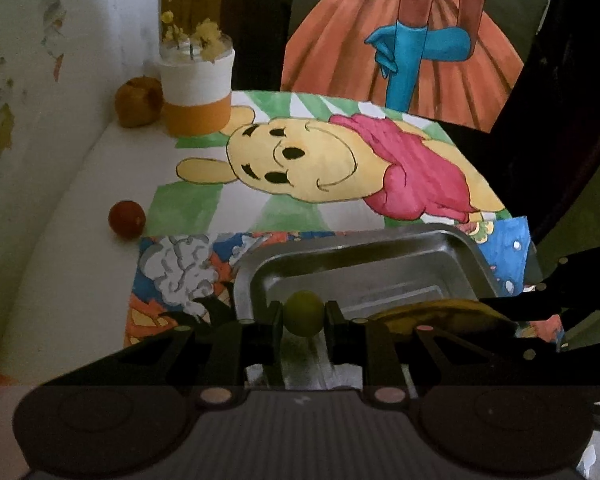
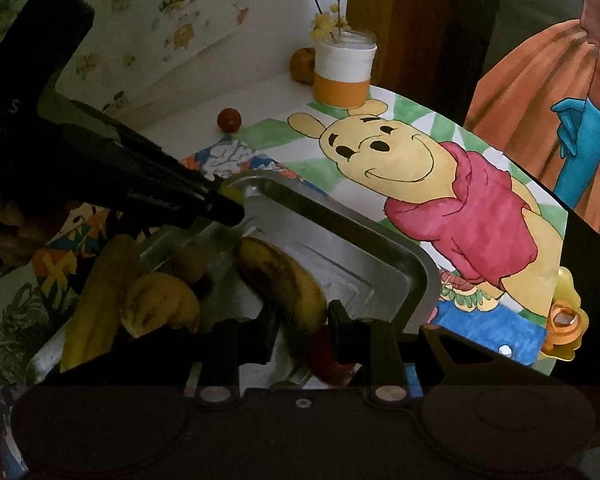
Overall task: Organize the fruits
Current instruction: 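Open both tools to drop the banana into the tray, then withdraw both tools from the tray toward the small fruits on the tablecloth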
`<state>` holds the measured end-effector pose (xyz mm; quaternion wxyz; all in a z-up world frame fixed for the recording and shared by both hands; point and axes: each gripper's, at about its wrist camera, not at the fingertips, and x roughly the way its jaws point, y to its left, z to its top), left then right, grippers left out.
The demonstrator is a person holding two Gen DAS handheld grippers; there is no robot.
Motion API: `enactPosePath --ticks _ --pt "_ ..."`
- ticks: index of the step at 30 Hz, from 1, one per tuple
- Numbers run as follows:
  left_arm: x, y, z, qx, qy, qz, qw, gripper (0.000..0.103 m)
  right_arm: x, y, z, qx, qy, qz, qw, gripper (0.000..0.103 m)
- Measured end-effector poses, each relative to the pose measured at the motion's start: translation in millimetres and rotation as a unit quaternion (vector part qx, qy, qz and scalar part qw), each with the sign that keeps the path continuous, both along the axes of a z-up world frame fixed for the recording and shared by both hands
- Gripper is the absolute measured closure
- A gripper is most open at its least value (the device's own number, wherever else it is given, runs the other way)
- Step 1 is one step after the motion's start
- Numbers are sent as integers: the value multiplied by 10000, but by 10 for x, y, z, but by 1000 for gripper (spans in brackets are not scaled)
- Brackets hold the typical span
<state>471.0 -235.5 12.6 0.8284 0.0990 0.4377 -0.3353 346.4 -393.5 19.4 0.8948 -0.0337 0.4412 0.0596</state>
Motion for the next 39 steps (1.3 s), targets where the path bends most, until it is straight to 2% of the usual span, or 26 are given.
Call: enactPosePath --ticks 4,13,16,19,21,25,27,32,35,39 --pt "9 -12 -41 67 128 19 9999 78 -21 -5 13 15 -3 -32 10000 71" --pt "-63 63 10 27 194 195 9996 77 -203 -2 142 131 -212 -331 9991 52" --pt "-113 113 63 -14 181 289 9994 73 -321 12 218 210 -347 -508 9979 42" --pt "-196 195 125 -101 162 410 9990 63 -453 58 290 235 -464 -604 9968 35" --pt "-269 267 171 -150 131 527 9984 34 -548 104 331 254 -515 -651 9962 30" --pt "-447 423 269 -240 40 677 9974 27 -710 205 395 264 -585 -711 9954 23" --pt "-527 507 309 -296 41 753 9967 17 -792 261 424 275 -629 -764 9947 19" --pt "-764 729 411 -316 -117 878 9956 5 -1001 396 469 370 -653 -914 9930 10" --pt "-904 900 451 -383 -141 1025 9939 0 -1139 480 496 460 -637 -1025 9916 8" --pt "-1080 1116 448 -402 -30 1065 9935 0 -1315 605 508 630 -488 -1227 9892 4"
